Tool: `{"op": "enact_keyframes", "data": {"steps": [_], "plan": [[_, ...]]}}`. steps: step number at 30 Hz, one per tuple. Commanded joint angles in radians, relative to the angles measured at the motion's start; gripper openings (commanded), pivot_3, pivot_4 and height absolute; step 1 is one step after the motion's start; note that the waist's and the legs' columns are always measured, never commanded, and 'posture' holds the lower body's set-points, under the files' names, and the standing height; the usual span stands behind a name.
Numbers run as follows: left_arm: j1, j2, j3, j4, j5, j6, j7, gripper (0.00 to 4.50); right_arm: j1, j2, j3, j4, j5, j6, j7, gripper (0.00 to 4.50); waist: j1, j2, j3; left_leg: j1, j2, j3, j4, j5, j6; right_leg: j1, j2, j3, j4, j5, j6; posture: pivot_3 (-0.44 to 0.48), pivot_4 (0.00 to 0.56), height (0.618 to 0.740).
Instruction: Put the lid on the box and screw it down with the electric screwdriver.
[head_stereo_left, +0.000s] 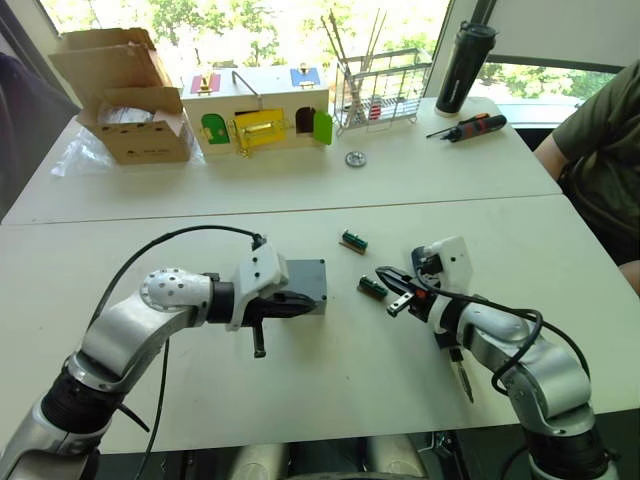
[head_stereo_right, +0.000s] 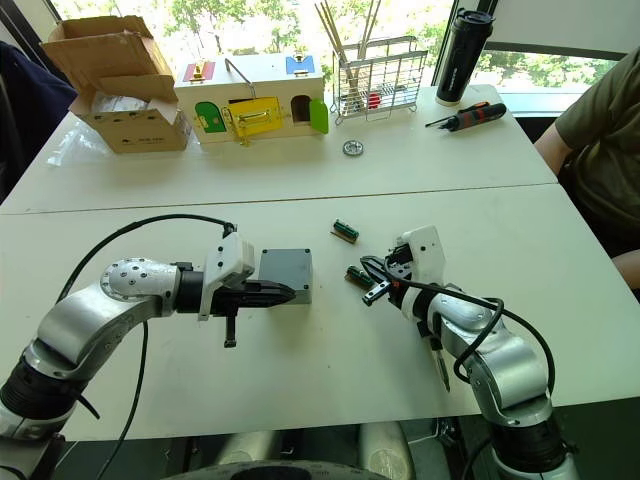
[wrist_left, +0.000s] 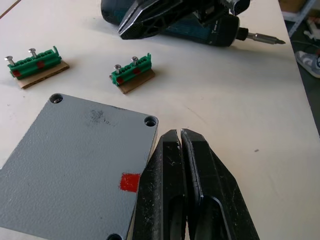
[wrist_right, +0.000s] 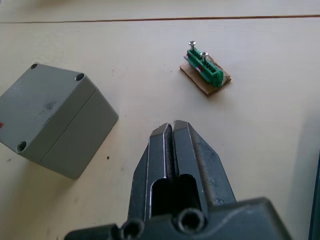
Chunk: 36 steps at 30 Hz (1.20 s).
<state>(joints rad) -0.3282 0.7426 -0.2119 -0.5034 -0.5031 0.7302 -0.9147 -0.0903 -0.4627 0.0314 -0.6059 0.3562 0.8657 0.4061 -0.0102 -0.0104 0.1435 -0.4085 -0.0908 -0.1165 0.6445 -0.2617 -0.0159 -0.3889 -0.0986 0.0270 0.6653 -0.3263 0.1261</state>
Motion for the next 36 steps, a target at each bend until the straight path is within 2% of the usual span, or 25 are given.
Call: {"op": "enact_keyframes", "data": {"steps": [1, 5, 17, 20, 22, 23, 25, 36], "plan": [[-0.009, 0.000, 0.012, -0.009, 0.006, -0.022, -0.007, 0.04, 0.024, -0.033, 0.024, -0.029, -0.016, -0.032, 0.020, 0.86, 0.000, 0.000, 0.000, 0.000, 0.000, 0.000, 0.000, 0.000, 0.000, 0.000, 0.000, 0.000, 0.000, 0.000, 0.000, 0.000, 0.150, 0.740], [-0.007, 0.001, 0.011, -0.008, 0.009, -0.023, -0.009, 0.04, 0.032, -0.039, 0.036, -0.008, -0.022, -0.041, 0.026, 2.80, -0.001, 0.000, 0.000, 0.000, 0.000, 0.000, 0.000, 0.000, 0.000, 0.000, 0.000, 0.000, 0.000, 0.000, 0.000, 0.000, 0.150, 0.740], [0.002, -0.004, 0.014, -0.018, 0.011, -0.019, -0.002, 0.04, 0.023, -0.024, 0.053, 0.044, -0.037, -0.078, 0.030, 2.80, 0.000, 0.000, 0.000, 0.000, 0.000, 0.000, 0.000, 0.000, 0.000, 0.000, 0.000, 0.000, 0.000, 0.000, 0.000, 0.000, 0.150, 0.740], [0.001, -0.006, 0.012, -0.019, 0.012, -0.019, 0.000, 0.04, 0.016, -0.021, 0.061, 0.058, -0.044, -0.087, 0.029, 2.27, 0.000, 0.000, 0.000, 0.000, 0.000, 0.000, 0.000, 0.000, 0.000, 0.000, 0.000, 0.000, 0.000, 0.000, 0.000, 0.000, 0.150, 0.740], [0.001, -0.008, 0.011, -0.018, 0.012, -0.019, 0.001, 0.04, 0.012, -0.018, 0.063, 0.070, -0.048, -0.092, 0.027, 1.46, 0.000, 0.000, 0.000, 0.000, 0.000, 0.000, 0.000, 0.000, 0.000, 0.000, 0.000, 0.000, 0.000, 0.000, 0.000, 0.000, 0.150, 0.740], [0.001, -0.008, 0.011, -0.017, 0.013, -0.019, 0.001, 0.04, 0.011, -0.017, 0.064, 0.074, -0.050, -0.095, 0.027, 0.77, 0.000, 0.000, 0.000, 0.000, 0.000, 0.000, 0.000, 0.000, 0.000, 0.000, 0.000, 0.000, 0.000, 0.000, 0.000, 0.000, 0.150, 0.740], [0.002, -0.008, 0.009, -0.015, 0.017, -0.022, 0.001, 0.04, 0.011, -0.016, 0.064, 0.079, -0.052, -0.098, 0.026, 0.02, 0.000, 0.000, 0.000, 0.000, 0.000, 0.000, 0.001, 0.000, 0.000, 0.000, 0.000, 0.000, 0.000, 0.000, 0.000, 0.000, 0.150, 0.740], [0.005, -0.010, 0.009, -0.015, 0.018, -0.022, 0.003, 0.04, 0.021, 0.006, 0.029, 0.049, -0.037, -0.088, 0.004, 0.02, 0.000, 0.000, 0.000, 0.000, 0.000, 0.000, 0.001, 0.000, 0.000, 0.000, 0.000, 0.000, 0.000, 0.000, 0.000, 0.000, 0.150, 0.740]]}}
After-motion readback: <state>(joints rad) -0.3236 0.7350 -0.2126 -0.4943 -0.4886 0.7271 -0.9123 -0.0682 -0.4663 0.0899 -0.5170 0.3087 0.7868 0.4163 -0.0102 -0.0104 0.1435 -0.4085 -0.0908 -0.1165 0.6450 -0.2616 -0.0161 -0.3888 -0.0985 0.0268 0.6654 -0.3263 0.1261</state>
